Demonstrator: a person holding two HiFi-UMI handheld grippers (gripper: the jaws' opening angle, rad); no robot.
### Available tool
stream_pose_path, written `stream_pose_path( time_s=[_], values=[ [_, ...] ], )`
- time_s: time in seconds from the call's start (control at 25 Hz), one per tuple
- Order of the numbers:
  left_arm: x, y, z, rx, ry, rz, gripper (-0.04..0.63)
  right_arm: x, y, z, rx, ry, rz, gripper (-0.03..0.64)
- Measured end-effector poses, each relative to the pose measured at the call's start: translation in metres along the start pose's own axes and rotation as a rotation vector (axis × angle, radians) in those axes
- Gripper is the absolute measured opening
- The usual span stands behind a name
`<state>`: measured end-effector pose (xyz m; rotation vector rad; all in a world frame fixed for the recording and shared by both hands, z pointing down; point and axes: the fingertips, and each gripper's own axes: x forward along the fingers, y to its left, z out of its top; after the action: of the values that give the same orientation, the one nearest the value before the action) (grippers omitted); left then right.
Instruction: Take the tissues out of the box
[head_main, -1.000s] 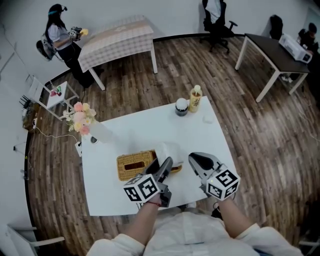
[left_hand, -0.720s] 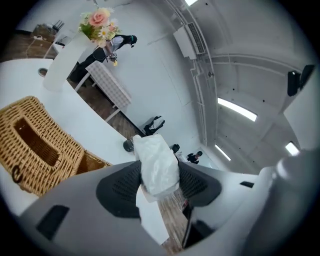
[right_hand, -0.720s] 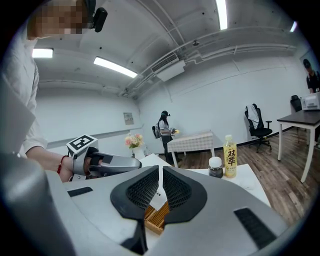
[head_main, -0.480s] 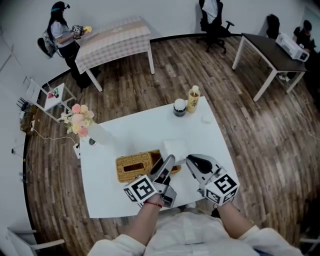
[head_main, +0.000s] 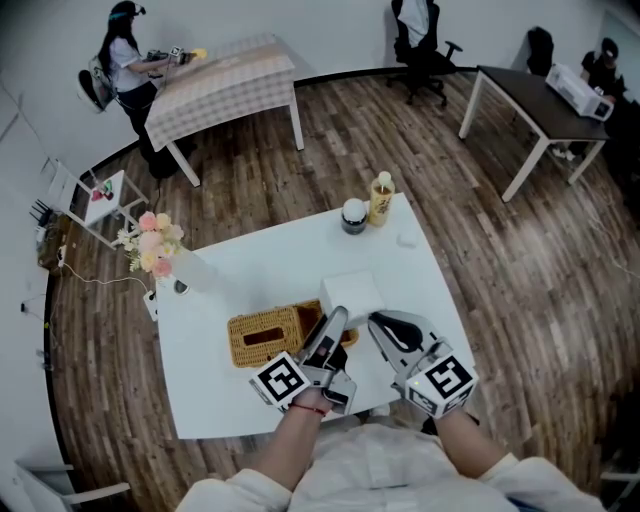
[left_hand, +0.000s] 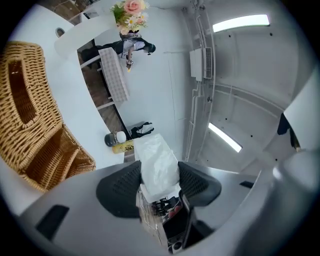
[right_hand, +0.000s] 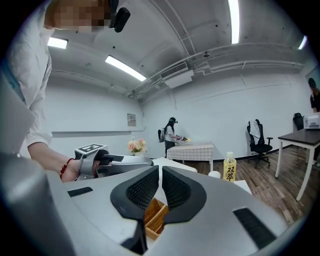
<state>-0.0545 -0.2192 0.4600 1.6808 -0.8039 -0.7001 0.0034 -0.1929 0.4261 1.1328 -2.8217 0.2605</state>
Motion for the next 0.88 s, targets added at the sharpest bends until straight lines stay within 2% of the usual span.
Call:
stream_pose_path(
  time_s=[0.36,0.88],
  values=[
    [0.005,-0.012,0.007,-0.041,-0.064,-0.106,0.227,-0.004,0.002,0.002,0.003,-0.009,0.006,0.040],
    [0.005,-0.016,0.008,-0.046,-0.078,-0.124,0.227,-0.004,0.002,0.003,0.010,-0.008,0.007,0.040]
  ],
)
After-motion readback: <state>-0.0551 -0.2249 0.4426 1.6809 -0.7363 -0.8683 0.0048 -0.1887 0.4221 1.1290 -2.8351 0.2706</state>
